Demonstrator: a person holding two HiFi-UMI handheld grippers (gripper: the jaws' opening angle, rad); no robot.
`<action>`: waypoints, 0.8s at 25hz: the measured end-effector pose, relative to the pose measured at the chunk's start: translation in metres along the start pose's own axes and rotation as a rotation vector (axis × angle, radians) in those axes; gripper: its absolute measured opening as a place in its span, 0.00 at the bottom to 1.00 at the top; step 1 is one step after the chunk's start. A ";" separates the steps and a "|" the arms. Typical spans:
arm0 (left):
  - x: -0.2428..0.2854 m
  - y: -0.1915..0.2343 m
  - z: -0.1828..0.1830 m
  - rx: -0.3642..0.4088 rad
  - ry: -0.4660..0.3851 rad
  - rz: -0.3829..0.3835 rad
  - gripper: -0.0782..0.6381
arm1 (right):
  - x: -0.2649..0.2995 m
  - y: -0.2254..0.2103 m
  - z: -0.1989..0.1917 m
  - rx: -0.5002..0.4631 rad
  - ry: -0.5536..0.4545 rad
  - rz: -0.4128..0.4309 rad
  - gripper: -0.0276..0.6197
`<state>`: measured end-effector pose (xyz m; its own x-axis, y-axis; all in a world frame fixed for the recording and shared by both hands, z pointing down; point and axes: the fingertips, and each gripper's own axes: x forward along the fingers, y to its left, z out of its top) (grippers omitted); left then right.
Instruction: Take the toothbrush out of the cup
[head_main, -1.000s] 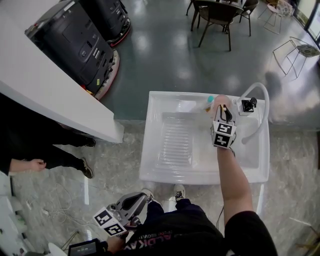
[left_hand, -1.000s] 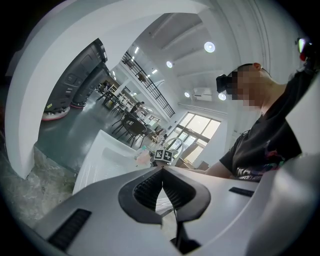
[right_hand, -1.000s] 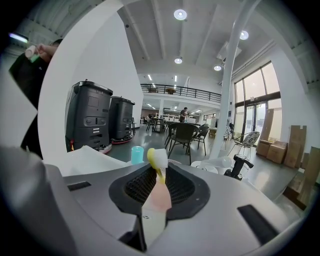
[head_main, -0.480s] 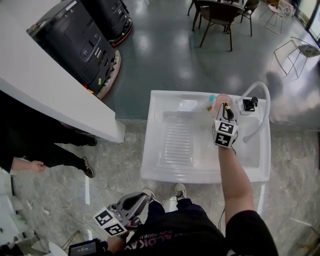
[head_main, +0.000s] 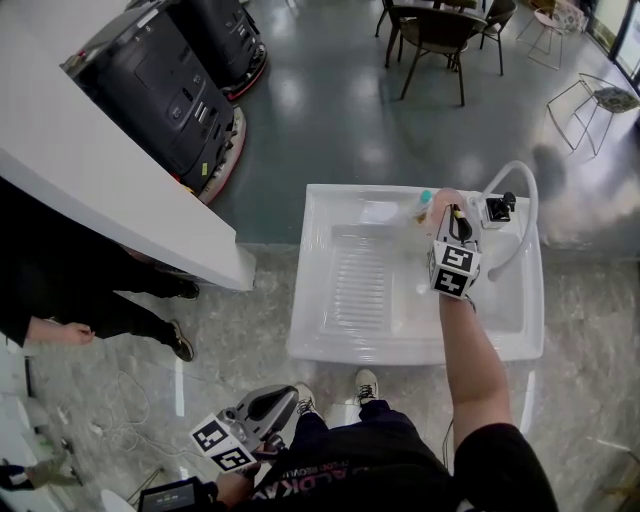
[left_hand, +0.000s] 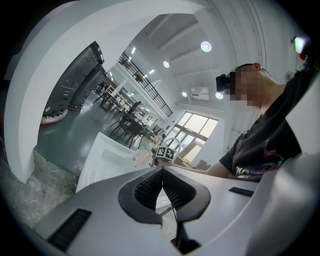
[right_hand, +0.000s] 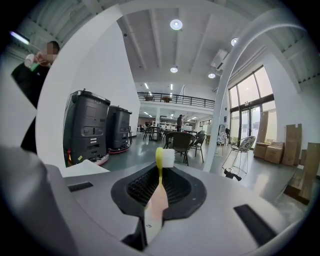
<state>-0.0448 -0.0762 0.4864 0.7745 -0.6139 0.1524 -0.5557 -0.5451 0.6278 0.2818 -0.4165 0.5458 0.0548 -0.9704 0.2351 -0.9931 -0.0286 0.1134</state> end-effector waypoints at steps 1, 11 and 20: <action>-0.001 0.000 0.001 0.003 0.001 -0.008 0.12 | -0.004 0.001 0.004 0.007 -0.008 0.000 0.09; -0.025 -0.004 0.018 0.051 0.041 -0.127 0.12 | -0.066 0.010 0.045 0.043 -0.087 -0.035 0.09; -0.057 -0.003 0.023 0.066 0.070 -0.229 0.12 | -0.132 0.034 0.052 0.191 -0.084 0.000 0.09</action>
<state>-0.0939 -0.0528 0.4588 0.9003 -0.4303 0.0653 -0.3798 -0.7033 0.6010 0.2359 -0.3016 0.4680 0.0540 -0.9868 0.1529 -0.9951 -0.0659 -0.0733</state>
